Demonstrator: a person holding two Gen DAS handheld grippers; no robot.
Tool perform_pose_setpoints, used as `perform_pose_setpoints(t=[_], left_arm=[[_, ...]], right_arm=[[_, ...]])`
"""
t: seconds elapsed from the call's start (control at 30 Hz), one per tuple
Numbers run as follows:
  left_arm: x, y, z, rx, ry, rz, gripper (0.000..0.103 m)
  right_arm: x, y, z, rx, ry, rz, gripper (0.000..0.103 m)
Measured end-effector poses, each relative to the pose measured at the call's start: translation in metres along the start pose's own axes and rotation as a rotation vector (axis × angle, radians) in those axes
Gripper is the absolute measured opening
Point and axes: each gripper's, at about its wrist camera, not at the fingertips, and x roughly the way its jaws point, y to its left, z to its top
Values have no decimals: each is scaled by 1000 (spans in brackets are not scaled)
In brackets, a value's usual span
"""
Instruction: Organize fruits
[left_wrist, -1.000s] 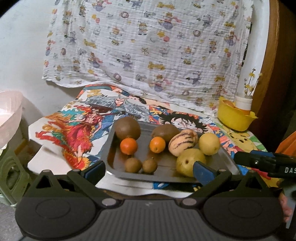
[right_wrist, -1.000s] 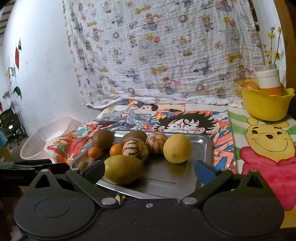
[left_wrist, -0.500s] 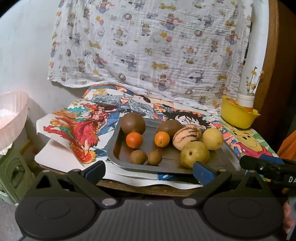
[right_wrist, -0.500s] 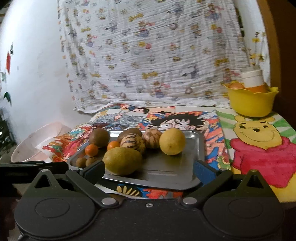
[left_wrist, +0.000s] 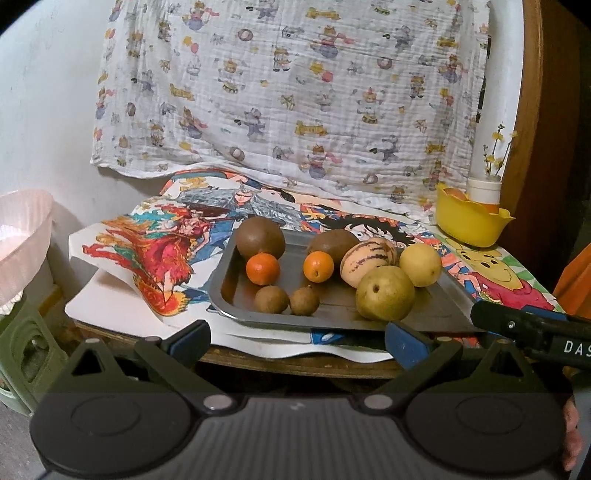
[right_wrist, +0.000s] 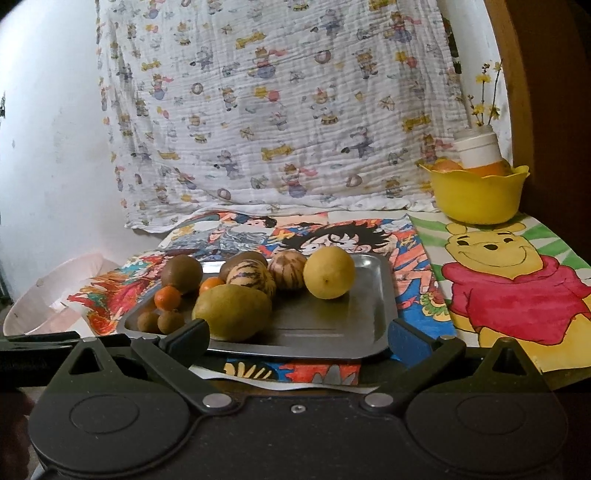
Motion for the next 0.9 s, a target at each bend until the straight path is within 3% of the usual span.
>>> perform_pose_setpoints(t=[0.9], left_arm=[[-2, 7, -3, -42, 6, 4, 102]], right_arm=[[3, 4, -4, -13, 17, 8, 102]])
